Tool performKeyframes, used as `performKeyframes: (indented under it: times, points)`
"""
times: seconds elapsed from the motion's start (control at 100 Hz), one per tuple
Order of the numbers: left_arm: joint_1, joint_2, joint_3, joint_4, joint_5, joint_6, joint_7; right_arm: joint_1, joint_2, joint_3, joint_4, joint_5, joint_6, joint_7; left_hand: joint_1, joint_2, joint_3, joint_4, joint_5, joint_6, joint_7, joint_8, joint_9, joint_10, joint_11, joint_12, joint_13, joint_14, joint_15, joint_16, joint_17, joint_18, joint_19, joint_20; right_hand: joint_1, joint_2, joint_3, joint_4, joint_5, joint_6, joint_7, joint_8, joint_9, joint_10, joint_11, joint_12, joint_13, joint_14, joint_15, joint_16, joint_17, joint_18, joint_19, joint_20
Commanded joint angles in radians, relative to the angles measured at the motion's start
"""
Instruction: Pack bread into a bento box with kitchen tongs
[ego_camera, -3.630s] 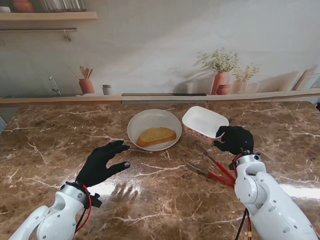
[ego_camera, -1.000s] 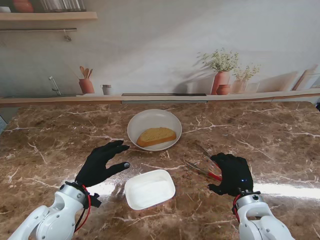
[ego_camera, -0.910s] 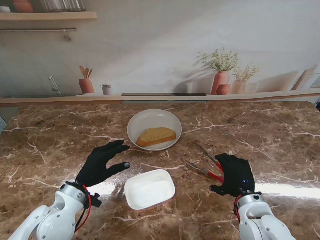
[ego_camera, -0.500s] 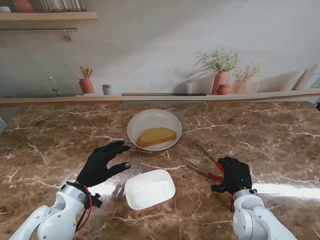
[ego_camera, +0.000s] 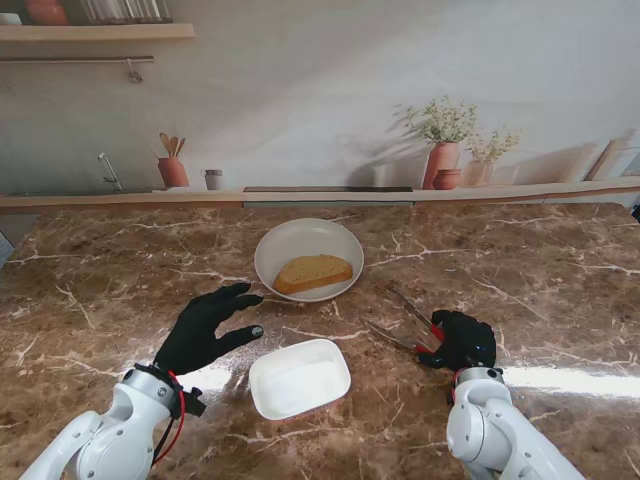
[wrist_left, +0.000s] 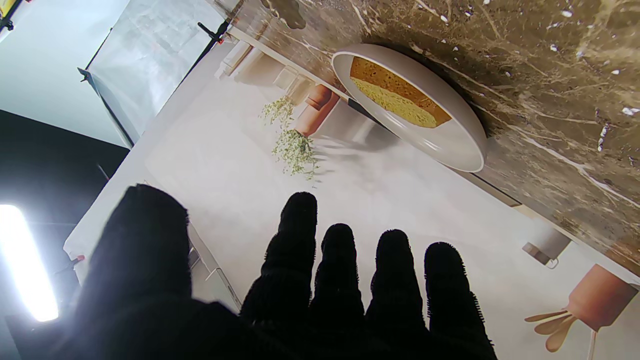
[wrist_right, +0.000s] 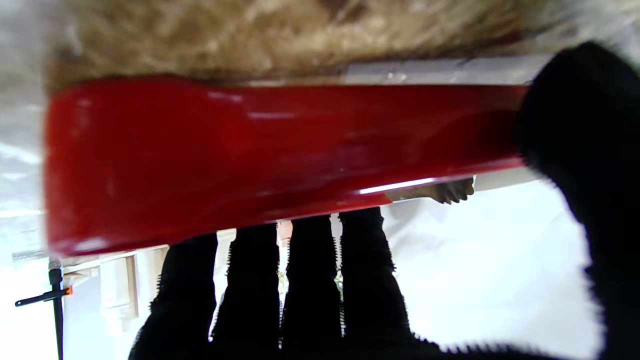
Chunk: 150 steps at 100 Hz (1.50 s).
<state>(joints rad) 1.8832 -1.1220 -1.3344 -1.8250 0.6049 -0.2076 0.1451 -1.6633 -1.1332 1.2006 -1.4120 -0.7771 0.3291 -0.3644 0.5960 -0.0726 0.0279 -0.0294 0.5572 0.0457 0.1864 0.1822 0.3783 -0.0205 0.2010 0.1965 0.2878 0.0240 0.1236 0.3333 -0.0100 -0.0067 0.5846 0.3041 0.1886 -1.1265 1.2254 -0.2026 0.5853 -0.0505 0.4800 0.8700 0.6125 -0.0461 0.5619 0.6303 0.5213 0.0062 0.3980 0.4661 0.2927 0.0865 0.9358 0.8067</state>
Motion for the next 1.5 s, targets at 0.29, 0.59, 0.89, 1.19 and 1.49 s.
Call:
performKeyframes:
  times: [0.29, 0.59, 0.89, 1.19, 1.49]
  points:
    - [0.011, -0.002, -0.005, 0.003, 0.005, -0.001, 0.011, 0.021, -0.002, -0.051, 0.067, -0.033, 0.049, 0.057, 0.029, 0.04, -0.036, 0.008, 0.032, -0.026, 0.014, 0.013, 0.015, -0.038, -0.007, -0.003, -0.005, -0.047, -0.02, -0.009, -0.016, -0.016, -0.009, -0.007, 0.109, -0.043, 0.017, -0.024, 0.085, -0.083, -0.006, -0.003, 0.016, -0.034, -0.013, 0.059, -0.04, -0.04, 0.184, 0.137, -0.096, -0.029, -0.024, -0.012]
    - [0.014, -0.003, -0.009, 0.004, 0.004, -0.005, 0.016, 0.031, -0.007, -0.056, 0.087, -0.024, 0.042, 0.034, 0.031, 0.039, -0.036, 0.008, 0.038, -0.037, 0.025, 0.019, 0.015, -0.038, -0.007, -0.003, -0.003, -0.05, -0.02, -0.009, -0.016, -0.017, -0.01, -0.008, 0.158, 0.047, -0.038, -0.006, 0.267, -0.142, 0.03, -0.096, 0.068, -0.017, -0.101, -0.016, -0.043, -0.037, 0.16, 0.118, -0.117, -0.017, -0.064, -0.006]
    - [0.017, -0.003, -0.016, 0.0, 0.008, -0.006, 0.015, 0.011, -0.02, -0.019, 0.049, 0.001, -0.02, -0.023, 0.03, 0.04, -0.037, 0.008, 0.038, -0.041, 0.027, 0.021, 0.014, -0.039, -0.008, -0.003, -0.003, -0.051, -0.021, -0.009, -0.017, -0.013, -0.017, -0.011, 0.163, 0.038, -0.031, -0.006, 0.274, -0.149, 0.075, -0.097, 0.257, -0.018, -0.192, -0.151, 0.201, 0.05, -0.108, -0.089, -0.018, 0.065, -0.15, -0.088]
    - [0.016, -0.003, -0.016, 0.002, 0.009, -0.01, 0.017, -0.009, -0.022, 0.03, -0.02, 0.021, -0.067, -0.013, 0.031, 0.039, -0.037, 0.008, 0.042, -0.049, 0.031, 0.025, 0.016, -0.04, -0.009, -0.004, -0.002, -0.049, -0.021, -0.009, -0.017, -0.012, -0.022, -0.014, 0.213, 0.035, -0.042, -0.003, 0.26, -0.12, 0.079, -0.094, 0.405, -0.028, -0.138, -0.134, 0.572, 0.009, 0.056, 0.032, 0.313, 0.129, 0.143, -0.156]
    - [0.014, -0.003, -0.017, 0.004, 0.005, -0.01, 0.017, -0.013, -0.004, 0.051, -0.049, -0.022, -0.088, 0.045, 0.031, 0.039, -0.037, 0.008, 0.042, -0.05, 0.034, 0.028, 0.016, -0.039, -0.009, -0.004, -0.004, -0.051, -0.023, -0.009, -0.02, -0.012, -0.037, -0.021, 0.209, 0.033, -0.043, -0.004, 0.259, -0.097, 0.051, -0.131, 0.466, -0.057, 0.013, -0.001, 0.664, -0.12, 0.563, 0.252, 0.48, 0.029, 0.572, -0.104]
